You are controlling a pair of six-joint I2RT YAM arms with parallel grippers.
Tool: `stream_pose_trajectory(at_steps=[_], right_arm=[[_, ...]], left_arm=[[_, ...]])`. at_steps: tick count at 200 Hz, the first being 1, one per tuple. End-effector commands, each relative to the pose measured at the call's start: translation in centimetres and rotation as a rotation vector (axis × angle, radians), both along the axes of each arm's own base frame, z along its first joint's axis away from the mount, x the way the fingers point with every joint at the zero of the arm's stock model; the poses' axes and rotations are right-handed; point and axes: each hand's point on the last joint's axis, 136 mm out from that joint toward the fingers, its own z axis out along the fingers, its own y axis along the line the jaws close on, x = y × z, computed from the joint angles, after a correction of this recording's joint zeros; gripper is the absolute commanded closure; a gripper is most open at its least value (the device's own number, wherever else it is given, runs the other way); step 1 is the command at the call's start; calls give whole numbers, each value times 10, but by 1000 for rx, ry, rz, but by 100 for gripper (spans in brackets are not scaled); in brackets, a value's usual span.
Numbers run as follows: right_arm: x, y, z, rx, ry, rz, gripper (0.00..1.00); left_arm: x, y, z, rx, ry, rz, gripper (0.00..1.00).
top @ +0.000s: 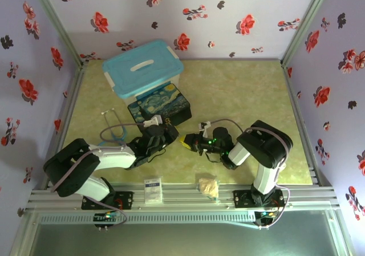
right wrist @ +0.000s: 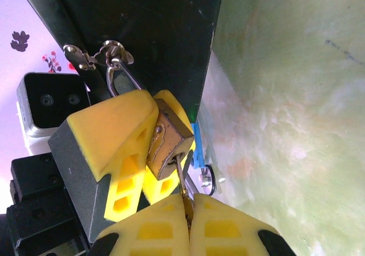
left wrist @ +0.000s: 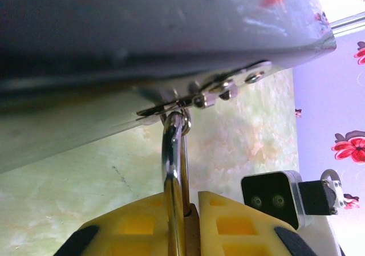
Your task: Unlock the padlock with the key
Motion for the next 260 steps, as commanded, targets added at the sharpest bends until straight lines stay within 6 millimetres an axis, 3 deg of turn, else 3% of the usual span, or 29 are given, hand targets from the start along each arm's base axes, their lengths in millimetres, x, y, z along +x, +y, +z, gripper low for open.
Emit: stream_pose_trajectory(at_steps=[1,30,71,110,151,211,260], right_arm=[[0,22,49,120,-98,28,100],[9,12,55,125,-119,-3,100],[26,-2,48,107,-128,-22,100],[36,-23,21,55,-94,-35,100],[35,-27,2,17,-74,-28,100],[26,-14,28,41,-163,-54,100],[19,-6,29,9,-245,-75,100]], left_arm=[[-6,-38,44,-132,-69,-127,100],[-7,-38,41,-124,-62,-129,100],[-12,-40,42,-162,-48,-145,100],[-15,-40,42,-166,-38,-160,100],[-15,-43,41,-148,-32,-176,100],[-11,-45,32,-146,-23,-161,100],[-10,-48,40,-169,-24,-164,100]])
